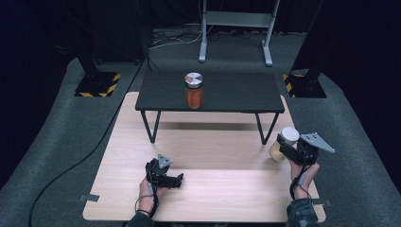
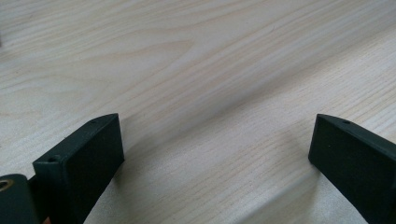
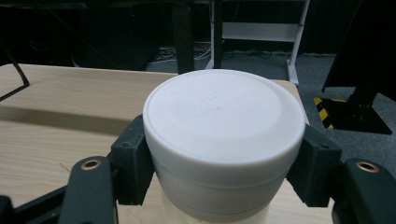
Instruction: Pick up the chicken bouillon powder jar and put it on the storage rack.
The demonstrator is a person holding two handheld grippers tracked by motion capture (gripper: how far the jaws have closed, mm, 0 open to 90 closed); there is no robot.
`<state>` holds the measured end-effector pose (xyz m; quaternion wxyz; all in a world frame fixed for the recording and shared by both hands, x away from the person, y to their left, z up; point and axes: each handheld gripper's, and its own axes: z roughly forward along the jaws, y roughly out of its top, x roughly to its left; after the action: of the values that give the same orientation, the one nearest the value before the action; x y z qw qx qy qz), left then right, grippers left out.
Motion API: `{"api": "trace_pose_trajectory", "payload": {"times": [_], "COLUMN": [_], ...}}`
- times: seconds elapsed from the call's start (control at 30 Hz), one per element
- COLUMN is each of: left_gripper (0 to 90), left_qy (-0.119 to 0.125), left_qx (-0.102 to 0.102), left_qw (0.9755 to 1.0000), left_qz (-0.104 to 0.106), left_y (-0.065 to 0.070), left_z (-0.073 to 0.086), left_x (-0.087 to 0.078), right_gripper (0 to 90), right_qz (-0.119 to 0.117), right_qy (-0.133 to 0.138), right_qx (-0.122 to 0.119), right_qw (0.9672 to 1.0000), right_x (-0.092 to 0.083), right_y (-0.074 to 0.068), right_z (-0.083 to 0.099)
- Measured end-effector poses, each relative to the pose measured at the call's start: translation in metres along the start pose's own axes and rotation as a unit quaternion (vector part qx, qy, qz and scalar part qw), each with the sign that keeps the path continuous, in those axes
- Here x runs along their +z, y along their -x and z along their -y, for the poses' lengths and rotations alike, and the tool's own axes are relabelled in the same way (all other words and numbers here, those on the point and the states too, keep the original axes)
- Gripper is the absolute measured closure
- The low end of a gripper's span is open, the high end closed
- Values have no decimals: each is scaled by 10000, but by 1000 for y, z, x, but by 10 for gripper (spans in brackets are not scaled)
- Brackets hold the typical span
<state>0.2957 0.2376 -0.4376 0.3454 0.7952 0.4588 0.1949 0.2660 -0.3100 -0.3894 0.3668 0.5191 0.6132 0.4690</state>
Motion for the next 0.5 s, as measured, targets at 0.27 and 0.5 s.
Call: {"api": "trace_pose_trajectory", "payload": {"times": [0.27, 0.5], "left_gripper": [31, 34], "left_qy": [5, 8], "left_qx": [3, 2], "left_qw": [10000, 10000], "left_qz": [-5, -4], "left_y": [0, 0], "left_z": [0, 0], "left_x": [0, 0], "right_gripper": [329, 329], "right_qz": [-72, -156], "right_qy": [23, 54], "right_qx": [-139, -189], "right_qw": [9999, 9997], "right_x": [-3, -5], "right_y": [-4, -6], "right_z": [-12, -21]}}
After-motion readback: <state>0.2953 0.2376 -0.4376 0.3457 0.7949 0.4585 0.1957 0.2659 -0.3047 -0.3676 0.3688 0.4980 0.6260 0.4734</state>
